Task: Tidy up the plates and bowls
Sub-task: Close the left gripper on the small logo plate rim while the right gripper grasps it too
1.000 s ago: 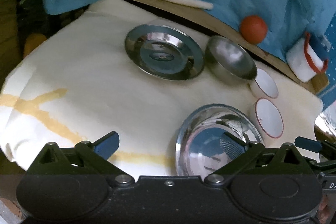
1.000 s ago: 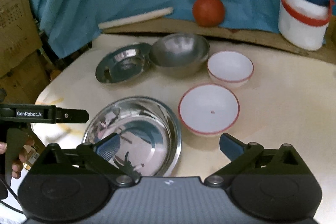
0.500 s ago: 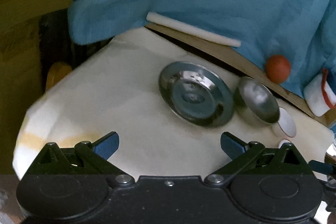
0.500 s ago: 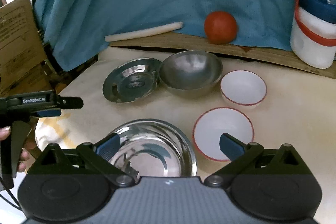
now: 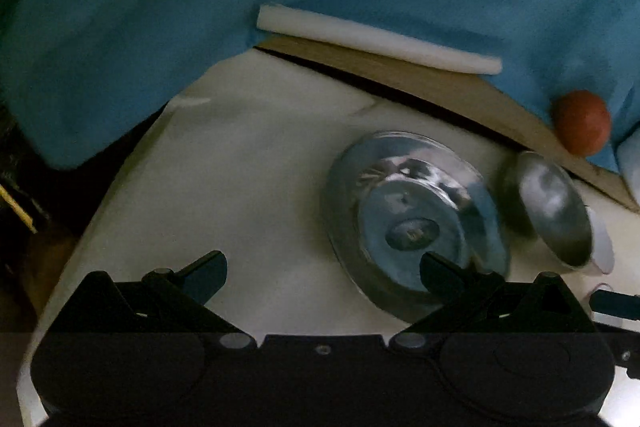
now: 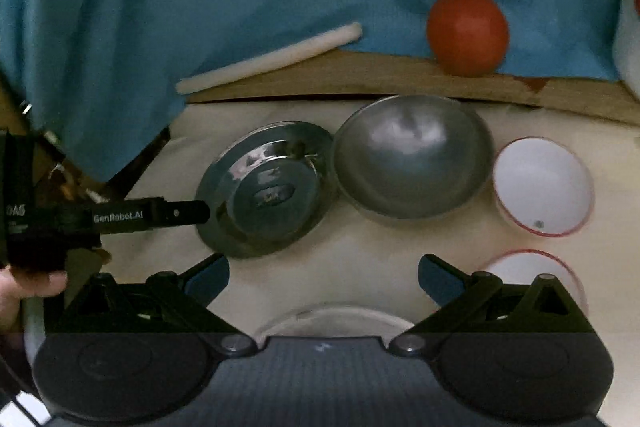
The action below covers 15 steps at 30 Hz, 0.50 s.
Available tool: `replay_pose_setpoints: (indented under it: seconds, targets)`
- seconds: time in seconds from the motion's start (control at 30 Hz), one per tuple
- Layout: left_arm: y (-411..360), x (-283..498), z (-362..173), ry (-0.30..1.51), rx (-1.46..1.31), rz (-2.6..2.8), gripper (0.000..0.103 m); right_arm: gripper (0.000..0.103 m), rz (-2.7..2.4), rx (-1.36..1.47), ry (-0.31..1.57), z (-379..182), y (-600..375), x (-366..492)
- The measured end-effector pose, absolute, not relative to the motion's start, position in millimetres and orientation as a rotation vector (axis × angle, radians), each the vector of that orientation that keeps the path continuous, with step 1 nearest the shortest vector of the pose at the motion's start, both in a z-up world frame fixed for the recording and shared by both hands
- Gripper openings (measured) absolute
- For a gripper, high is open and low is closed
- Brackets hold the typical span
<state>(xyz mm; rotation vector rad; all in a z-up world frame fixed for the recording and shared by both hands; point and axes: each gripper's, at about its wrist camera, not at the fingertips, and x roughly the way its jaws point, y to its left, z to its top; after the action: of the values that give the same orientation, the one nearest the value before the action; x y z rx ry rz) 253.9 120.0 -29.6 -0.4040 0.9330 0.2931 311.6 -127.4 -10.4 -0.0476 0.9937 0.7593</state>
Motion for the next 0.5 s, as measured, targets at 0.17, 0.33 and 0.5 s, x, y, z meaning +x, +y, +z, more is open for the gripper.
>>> replay_pose_setpoints:
  seconds: [0.17, 0.33, 0.5]
  targets:
    - [128, 273, -34, 0.956, -0.321, 0.282, 0.102, 0.089, 0.729, 0.011, 1.053, -26, -109, 325]
    - [134, 284, -36, 0.962, -0.318, 0.267, 0.101, 0.082, 0.712, 0.033, 1.07, -36, -96, 327]
    - [131, 290, -37, 0.97, -0.293, 0.245, 0.093, 0.076, 0.686, 0.054, 1.092, -43, -91, 336]
